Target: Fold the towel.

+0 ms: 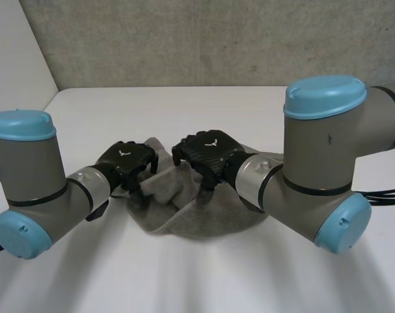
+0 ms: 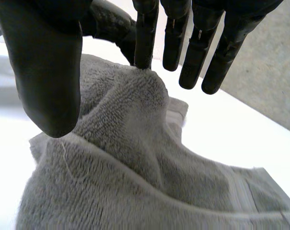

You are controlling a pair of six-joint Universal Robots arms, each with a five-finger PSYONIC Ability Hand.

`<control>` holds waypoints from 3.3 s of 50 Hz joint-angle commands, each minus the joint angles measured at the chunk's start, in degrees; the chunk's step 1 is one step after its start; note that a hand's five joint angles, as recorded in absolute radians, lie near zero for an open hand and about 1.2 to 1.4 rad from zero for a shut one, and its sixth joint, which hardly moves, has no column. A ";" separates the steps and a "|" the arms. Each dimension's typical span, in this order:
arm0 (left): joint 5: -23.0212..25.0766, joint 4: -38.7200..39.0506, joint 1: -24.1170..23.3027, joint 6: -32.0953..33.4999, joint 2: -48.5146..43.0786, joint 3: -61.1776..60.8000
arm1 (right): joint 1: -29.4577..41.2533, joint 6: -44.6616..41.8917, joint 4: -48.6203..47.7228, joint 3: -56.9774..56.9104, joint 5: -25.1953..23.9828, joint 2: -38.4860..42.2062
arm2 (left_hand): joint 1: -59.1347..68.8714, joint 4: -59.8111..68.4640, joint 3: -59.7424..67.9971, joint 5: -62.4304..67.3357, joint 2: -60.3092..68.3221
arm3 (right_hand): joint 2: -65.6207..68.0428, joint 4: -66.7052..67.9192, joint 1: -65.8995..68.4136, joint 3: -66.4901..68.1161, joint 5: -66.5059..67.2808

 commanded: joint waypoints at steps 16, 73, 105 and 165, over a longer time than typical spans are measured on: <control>0.35 2.30 -0.50 0.03 -4.68 -0.68 | -6.40 11.85 3.83 -14.97 -1.39 11.15 | 32.14 31.17 30.97 33.46 31.41 | -1.96 -1.62 -0.89 -1.56 0.44; 0.88 2.39 7.76 1.08 12.73 1.95 | -3.15 4.03 20.20 -55.54 -9.49 30.31 | 55.78 54.81 54.61 57.10 55.05 | 51.47 51.81 52.54 51.87 53.87; 6.32 -0.07 7.14 2.04 24.31 -12.79 | -0.77 -2.74 13.33 -45.37 4.76 29.07 | 55.78 54.81 54.61 57.10 55.05 | -18.53 -18.19 -17.46 -18.13 -16.13; 11.78 8.19 15.33 -6.04 14.26 5.44 | -5.61 -9.83 19.84 -44.05 1.07 6.99 | 55.78 54.81 54.61 57.10 55.05 | 51.47 51.81 52.54 51.87 53.87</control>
